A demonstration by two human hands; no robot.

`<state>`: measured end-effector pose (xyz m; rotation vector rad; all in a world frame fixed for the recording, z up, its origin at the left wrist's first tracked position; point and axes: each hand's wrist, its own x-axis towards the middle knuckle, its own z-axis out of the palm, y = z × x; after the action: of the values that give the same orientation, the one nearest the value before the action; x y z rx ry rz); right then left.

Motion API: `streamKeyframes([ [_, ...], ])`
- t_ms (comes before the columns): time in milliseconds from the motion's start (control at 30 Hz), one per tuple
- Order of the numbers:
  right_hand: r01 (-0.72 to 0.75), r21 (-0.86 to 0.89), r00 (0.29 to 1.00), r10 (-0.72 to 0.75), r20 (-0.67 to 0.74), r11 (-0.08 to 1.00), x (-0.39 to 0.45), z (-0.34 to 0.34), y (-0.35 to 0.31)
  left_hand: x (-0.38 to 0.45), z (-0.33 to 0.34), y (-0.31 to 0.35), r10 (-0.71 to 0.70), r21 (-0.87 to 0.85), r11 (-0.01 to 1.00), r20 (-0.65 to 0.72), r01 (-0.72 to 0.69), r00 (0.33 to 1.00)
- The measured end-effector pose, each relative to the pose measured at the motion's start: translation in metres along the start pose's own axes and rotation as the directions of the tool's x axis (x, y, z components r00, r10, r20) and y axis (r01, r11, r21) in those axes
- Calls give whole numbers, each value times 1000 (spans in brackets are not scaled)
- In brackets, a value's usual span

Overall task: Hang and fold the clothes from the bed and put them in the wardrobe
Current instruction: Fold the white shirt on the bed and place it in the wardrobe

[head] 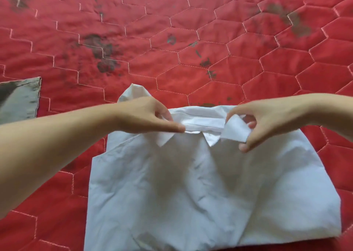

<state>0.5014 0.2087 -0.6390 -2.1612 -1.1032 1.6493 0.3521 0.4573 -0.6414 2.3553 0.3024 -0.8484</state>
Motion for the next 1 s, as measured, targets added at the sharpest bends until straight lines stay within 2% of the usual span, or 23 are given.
streamKeyframes([
  [33, -42, -14, 998, 43, 55, 999, -3, 4, 0, -1, 7, -1, -16, -59, 998, -102, 10, 995],
  [67, -69, -30, 996, 71, 53, 997, -4, 8, 0, -1, 14, -3, -40, -129, 992, -224, 11, 974],
  [133, -78, 12, 986, 79, -144, 997, -1, 23, 4, -2, 30, -8, -35, -237, 968, -469, -87, 882],
  [167, -69, 57, 950, 83, -299, 996, 3, 33, 6, -5, 38, -9, -18, -238, 963, -521, -126, 853],
  [233, -57, 76, 850, 89, -519, 995, 11, 55, 9, -11, 51, -10, 11, -191, 975, -481, -117, 877],
  [267, -70, 33, 826, 77, -558, 997, 13, 63, 9, -14, 56, -11, 25, -120, 989, -432, -85, 901],
  [333, -85, -86, 777, 12, -629, 993, 13, 73, 7, -20, 62, -10, 76, 36, 997, -430, -67, 899],
  [367, -59, -129, 712, -49, -700, 990, 11, 74, 6, -22, 63, -10, 110, 70, 994, -501, -86, 858],
  [433, 35, -258, 512, -239, -825, 965, 0, 77, 0, -33, 65, -5, 177, 88, 983, -673, -159, 718],
  [500, 49, -449, 337, -438, -833, 892, -15, 89, -5, -50, 73, -3, 265, 133, 956, -775, -262, 574],
  [533, 24, -522, 307, -503, -808, 853, -22, 99, -5, -59, 82, -3, 297, 161, 944, -794, -287, 530],
  [567, 1, -566, 308, -539, -784, 824, -28, 112, -2, -67, 93, -5, 317, 180, 937, -800, -299, 510],
  [600, -8, -584, 334, -548, -767, 812, -32, 126, 2, -74, 106, -7, 314, 177, 940, -785, -292, 534],
  [633, -14, -583, 383, -534, -753, 812, -35, 141, 7, -79, 121, -9, 295, 159, 950, -740, -268, 604],
  [667, -35, -569, 455, -494, -741, 822, -35, 155, 13, -83, 134, -12, 235, 138, 972, -663, -192, 711],
  [700, -73, -547, 544, -427, -723, 834, -33, 168, 21, -84, 145, -15, 147, 152, 986, -542, -76, 828],
  [733, -121, -521, 629, -341, -698, 845, -31, 178, 29, -82, 156, -19, 58, 175, 984, -429, 20, 901],
  [767, -160, -500, 679, -273, -682, 851, -29, 184, 37, -79, 163, -23, 19, 189, 980, -392, 60, 920],
  [800, -186, -487, 694, -237, -680, 853, -27, 187, 43, -77, 164, -23, 11, 205, 976, -366, 69, 930],
  [867, -202, -495, 669, -250, -700, 845, -23, 183, 52, -72, 161, -23, 124, 329, 944, -364, 3, 923],
  [933, -206, -510, 643, -277, -714, 835, -20, 176, 53, -66, 156, -25, 231, 486, 874, -405, -6, 884],
  [1000, -185, -552, 660, -314, -683, 813, -19, 168, 50, -61, 150, -25, 286, 593, 805, -408, 13, 867],
])
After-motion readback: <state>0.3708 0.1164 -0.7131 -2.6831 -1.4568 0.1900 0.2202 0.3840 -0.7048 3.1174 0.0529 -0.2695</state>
